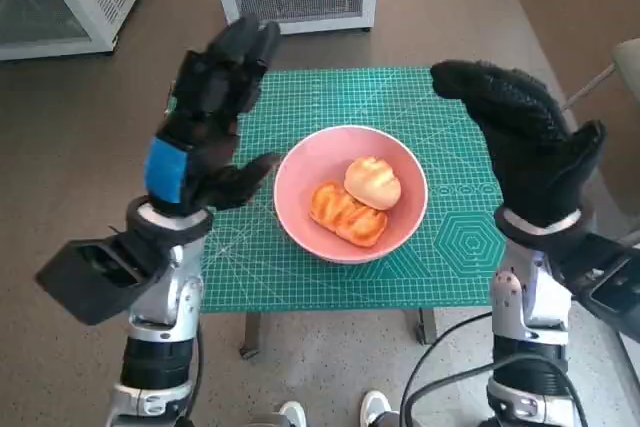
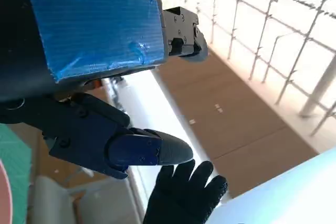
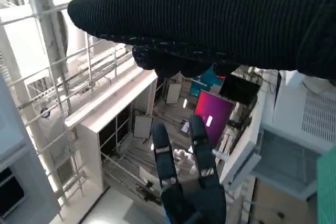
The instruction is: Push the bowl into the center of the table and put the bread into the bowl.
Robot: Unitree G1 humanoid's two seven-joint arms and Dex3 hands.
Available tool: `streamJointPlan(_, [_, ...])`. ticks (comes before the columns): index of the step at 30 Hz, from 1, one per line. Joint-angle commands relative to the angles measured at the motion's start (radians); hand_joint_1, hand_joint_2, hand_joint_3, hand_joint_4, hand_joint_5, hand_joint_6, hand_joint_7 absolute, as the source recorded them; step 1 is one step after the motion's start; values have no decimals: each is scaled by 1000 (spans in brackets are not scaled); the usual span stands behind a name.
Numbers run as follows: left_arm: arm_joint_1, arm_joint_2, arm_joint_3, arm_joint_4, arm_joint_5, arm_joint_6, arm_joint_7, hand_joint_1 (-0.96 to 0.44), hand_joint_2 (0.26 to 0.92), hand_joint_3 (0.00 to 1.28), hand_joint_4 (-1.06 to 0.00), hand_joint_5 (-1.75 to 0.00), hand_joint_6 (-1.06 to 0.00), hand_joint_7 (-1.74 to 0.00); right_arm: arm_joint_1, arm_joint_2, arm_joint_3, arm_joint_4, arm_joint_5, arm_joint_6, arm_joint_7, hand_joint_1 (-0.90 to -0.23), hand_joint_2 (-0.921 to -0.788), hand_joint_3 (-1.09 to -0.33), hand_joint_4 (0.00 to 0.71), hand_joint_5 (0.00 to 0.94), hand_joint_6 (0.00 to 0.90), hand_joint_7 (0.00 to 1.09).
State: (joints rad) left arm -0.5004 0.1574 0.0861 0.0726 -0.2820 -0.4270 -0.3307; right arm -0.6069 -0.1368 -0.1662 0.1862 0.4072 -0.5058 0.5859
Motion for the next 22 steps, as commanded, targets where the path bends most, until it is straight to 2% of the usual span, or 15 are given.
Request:
streamJointPlan(1, [-4, 9, 17, 13, 13, -52, -13, -697, 921, 326, -157, -2, -46, -473, -12, -4, 11, 3, -34, -13, -22, -499, -921, -532, 407, 17, 88, 694])
streamJointPlan(4, [-8, 10, 23, 12, 2, -65, -22, -700, 921, 321, -149, -1, -77, -433, -25, -4, 14, 11, -50, -29, -32, -492, -921, -545, 406, 16, 80, 690])
streamJointPlan(11, [-16, 0, 28, 3, -25, -63, -36, -693, 921, 307, -142, -1, -121, -381, -47, -5, 19, 31, -57, -47, -40, -494, -921, -555, 402, 12, 73, 684])
streamJointPlan(22, [-17, 5, 26, -9, -27, -49, -45, -703, 921, 308, -144, -2, -130, -360, -52, -2, 30, 32, -74, -49, -59, -503, -921, -554, 398, 9, 74, 681])
